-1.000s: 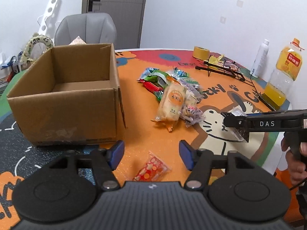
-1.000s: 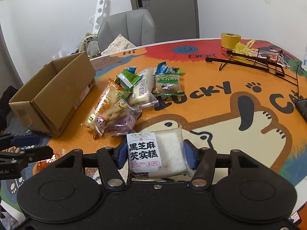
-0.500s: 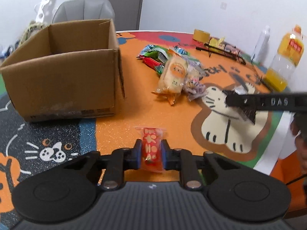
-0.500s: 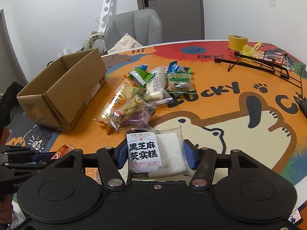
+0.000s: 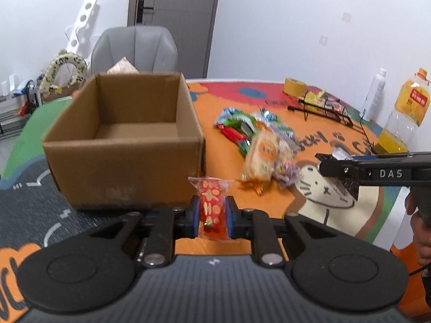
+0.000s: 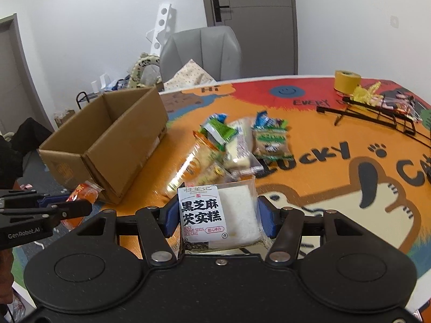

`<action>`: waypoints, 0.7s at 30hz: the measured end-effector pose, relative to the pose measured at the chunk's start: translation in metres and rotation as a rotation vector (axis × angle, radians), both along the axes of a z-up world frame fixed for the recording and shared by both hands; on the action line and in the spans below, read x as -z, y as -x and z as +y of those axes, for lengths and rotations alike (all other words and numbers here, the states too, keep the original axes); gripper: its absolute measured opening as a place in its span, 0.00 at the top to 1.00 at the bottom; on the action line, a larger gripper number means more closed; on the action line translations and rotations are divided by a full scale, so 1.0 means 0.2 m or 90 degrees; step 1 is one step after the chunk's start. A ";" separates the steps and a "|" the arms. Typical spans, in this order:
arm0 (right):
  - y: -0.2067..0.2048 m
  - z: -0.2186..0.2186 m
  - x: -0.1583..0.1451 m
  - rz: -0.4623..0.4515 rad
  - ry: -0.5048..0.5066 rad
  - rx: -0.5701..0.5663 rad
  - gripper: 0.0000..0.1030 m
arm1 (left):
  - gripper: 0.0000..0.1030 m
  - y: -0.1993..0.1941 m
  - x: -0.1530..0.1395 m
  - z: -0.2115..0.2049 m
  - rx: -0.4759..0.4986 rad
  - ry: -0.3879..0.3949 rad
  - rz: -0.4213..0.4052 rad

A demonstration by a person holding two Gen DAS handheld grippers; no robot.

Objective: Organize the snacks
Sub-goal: 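Lift and carry the red packet with left tool while right tool carries the white cake packet toward the box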

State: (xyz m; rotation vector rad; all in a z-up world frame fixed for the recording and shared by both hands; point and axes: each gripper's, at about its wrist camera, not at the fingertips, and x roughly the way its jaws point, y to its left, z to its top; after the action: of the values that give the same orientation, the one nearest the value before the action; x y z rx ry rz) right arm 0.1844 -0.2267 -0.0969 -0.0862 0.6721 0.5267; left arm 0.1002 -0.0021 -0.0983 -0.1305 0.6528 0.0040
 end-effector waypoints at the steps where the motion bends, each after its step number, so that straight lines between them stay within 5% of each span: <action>1: 0.00 0.01 -0.01 -0.003 -0.003 -0.004 0.46 | 0.83 0.01 -0.03 0.01 -0.002 -0.002 -0.008; 21: 0.00 0.38 -0.19 -0.049 -0.003 -0.088 0.46 | 0.83 0.02 -0.26 0.24 -0.060 -0.018 -0.078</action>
State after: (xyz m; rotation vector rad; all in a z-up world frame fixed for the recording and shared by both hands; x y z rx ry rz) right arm 0.1852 -0.1515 -0.0599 -0.1480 0.5926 0.6547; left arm 0.0969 0.0460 -0.0459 -0.1327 0.5235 0.0961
